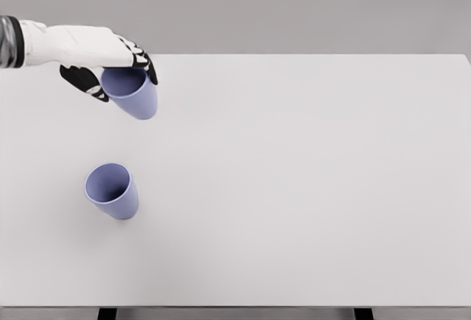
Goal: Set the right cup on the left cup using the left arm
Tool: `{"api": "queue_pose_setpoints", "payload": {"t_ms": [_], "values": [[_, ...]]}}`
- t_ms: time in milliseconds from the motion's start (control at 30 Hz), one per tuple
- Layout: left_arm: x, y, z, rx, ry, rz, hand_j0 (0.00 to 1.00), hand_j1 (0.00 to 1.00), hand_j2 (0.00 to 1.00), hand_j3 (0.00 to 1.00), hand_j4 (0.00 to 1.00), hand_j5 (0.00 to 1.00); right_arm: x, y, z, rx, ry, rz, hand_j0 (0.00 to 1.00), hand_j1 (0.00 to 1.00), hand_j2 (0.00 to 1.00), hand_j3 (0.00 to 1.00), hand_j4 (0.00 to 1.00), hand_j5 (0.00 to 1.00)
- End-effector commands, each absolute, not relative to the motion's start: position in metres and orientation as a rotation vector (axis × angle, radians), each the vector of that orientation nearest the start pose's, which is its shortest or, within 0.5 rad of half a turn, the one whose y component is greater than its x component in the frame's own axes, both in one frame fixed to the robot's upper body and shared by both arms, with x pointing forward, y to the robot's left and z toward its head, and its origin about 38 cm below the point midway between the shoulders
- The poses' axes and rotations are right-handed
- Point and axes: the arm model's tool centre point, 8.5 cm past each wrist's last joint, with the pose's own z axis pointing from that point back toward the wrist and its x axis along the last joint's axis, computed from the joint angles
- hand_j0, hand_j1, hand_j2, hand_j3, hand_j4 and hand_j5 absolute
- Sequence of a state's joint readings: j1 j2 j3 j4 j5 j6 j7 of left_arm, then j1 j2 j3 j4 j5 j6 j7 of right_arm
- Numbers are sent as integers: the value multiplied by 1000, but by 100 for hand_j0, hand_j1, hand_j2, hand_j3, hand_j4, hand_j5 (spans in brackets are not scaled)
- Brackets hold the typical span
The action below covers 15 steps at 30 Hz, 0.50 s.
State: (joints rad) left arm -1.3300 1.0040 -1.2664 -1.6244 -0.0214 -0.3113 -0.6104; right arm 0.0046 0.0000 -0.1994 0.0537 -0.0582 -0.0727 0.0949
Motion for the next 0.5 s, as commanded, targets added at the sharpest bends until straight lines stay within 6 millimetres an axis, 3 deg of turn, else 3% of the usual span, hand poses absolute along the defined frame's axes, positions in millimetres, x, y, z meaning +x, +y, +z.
{"api": "queue_pose_setpoints", "payload": {"t_ms": [0,467], "values": [[428,274,345,418,-1243,-2204,70,70,70,70,70,70,-12,-262,-261,2,-37,-255,100,100,100,100,100,100],[400,299,359,386,-1278,-2189,70,70,70,70,70,70,-12,-262,-261,2,-38,-255,100,100,100,100,100,100]]}}
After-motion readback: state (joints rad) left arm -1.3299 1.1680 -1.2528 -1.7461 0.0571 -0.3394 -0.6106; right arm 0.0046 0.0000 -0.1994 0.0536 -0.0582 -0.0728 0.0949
